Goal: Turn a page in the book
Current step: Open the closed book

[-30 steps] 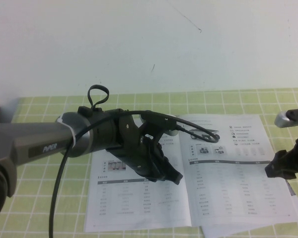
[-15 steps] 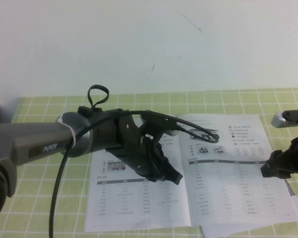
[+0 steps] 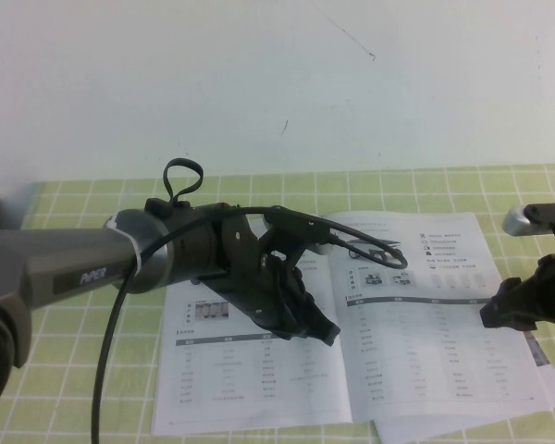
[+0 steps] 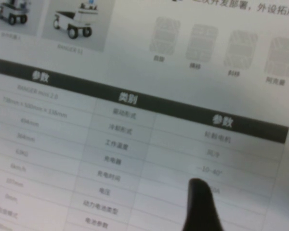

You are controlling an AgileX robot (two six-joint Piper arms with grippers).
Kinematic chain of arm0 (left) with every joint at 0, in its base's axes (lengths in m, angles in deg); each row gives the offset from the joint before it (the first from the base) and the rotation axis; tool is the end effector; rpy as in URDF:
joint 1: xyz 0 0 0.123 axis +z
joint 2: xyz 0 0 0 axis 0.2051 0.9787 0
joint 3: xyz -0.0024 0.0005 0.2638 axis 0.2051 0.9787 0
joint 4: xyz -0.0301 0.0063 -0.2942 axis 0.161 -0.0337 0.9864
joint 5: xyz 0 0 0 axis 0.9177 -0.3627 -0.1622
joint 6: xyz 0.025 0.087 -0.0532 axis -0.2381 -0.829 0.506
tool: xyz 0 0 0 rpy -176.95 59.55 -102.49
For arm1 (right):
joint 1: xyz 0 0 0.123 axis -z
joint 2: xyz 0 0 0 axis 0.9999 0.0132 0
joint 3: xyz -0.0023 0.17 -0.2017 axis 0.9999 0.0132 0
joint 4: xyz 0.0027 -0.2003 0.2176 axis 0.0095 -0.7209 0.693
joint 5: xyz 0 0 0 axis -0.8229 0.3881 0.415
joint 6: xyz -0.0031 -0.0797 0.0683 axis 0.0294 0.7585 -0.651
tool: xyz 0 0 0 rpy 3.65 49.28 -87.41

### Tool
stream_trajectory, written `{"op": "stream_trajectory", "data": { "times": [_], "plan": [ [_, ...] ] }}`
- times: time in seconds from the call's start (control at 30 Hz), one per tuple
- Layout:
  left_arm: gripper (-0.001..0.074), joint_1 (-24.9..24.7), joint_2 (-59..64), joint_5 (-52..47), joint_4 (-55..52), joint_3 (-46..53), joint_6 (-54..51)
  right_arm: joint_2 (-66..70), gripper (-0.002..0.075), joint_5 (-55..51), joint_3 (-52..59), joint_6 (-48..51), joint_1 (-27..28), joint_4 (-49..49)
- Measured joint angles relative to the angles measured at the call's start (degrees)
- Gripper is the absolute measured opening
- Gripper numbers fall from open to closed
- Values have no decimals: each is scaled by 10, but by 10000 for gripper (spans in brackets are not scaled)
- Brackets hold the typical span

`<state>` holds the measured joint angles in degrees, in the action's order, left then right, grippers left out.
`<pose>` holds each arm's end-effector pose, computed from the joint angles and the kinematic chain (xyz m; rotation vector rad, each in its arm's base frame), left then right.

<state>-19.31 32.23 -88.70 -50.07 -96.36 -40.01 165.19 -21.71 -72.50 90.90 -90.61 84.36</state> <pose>0.3645 -0.2494 0.1031 0.7967 2.5355 -0.4983 0.3598 0.0431 0.0604 -0.3217 2.6615 0.4160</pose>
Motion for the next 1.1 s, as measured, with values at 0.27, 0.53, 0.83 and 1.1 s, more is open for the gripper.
{"op": "stream_trajectory", "data": {
  "times": [0.27, 0.53, 0.83, 1.1],
  "plan": [
    [-4, 0, 1, 0, 0, 0, -2, 1, 408, -3, 0, 1, 0, 0],
    [-4, 2, 28, -2, 16, -5, -4, 2, 408, -12, 0, 18, 0, 15],
    [-4, 5, 31, -10, 32, -7, -4, 3, 403, -42, -5, 28, 0, 30],
    [-4, 5, 33, -12, 38, -7, -7, 3, 398, -76, -29, 44, 0, 53]
  ]
}}
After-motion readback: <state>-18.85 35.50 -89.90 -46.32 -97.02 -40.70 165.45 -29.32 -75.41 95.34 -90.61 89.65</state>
